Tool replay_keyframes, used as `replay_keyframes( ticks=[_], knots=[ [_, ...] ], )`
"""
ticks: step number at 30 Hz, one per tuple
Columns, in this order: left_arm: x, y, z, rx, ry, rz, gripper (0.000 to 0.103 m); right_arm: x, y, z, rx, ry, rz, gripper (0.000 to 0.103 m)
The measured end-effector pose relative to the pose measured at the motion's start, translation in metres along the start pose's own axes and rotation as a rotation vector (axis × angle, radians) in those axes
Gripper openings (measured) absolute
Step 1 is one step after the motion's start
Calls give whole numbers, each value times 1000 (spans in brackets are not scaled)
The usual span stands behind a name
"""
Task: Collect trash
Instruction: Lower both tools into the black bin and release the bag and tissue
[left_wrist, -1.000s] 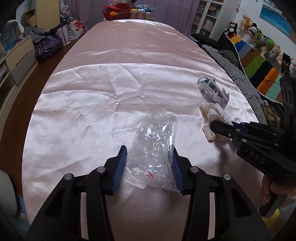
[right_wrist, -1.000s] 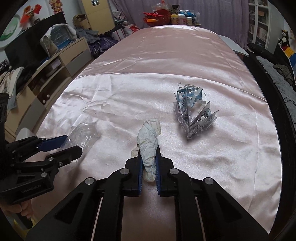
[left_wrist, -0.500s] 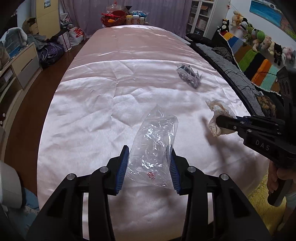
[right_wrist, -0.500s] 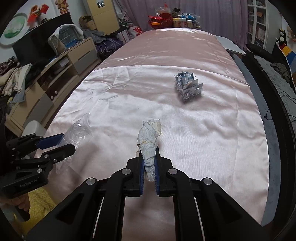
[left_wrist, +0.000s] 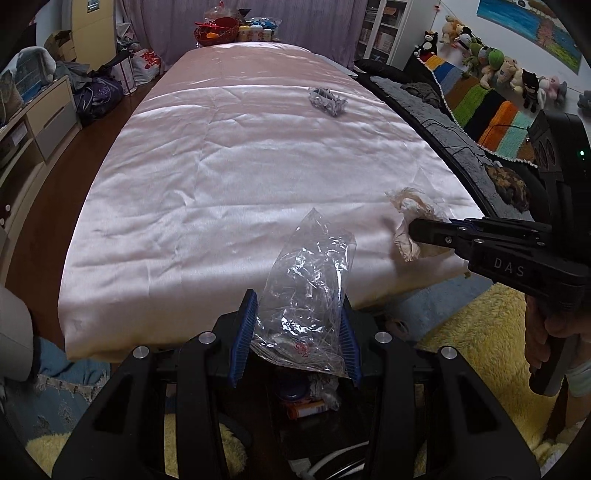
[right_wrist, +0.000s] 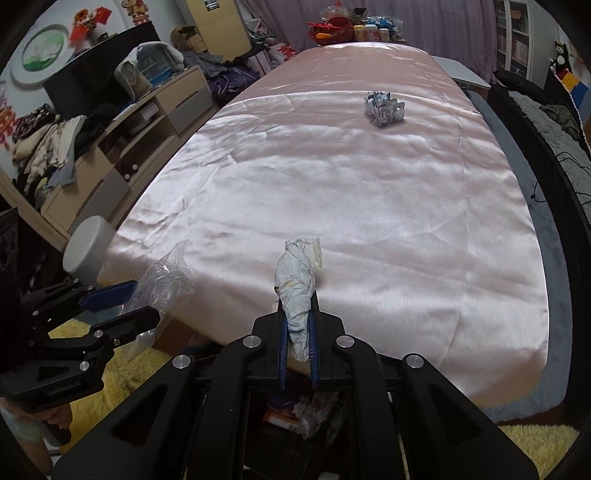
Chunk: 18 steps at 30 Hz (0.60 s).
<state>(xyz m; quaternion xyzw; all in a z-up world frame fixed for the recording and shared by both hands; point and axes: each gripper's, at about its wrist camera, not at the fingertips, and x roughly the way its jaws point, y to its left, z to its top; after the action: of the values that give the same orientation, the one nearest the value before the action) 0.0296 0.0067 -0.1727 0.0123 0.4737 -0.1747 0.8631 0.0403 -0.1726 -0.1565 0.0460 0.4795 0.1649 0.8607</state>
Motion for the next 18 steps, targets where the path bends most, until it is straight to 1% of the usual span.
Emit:
replay_keyframes(
  ticks=[4,9,18],
  knots=[
    [-4,-7,-24,-3,15,-11,40,-7,3,-26,8,12,7,11],
    [-3,-16,-51,6,45,-16,40,-5,6,-55,14,45,10,11],
    [10,-17,-84,-32,92,-11,40,4,9,-90,22,94,7,11]
  ],
)
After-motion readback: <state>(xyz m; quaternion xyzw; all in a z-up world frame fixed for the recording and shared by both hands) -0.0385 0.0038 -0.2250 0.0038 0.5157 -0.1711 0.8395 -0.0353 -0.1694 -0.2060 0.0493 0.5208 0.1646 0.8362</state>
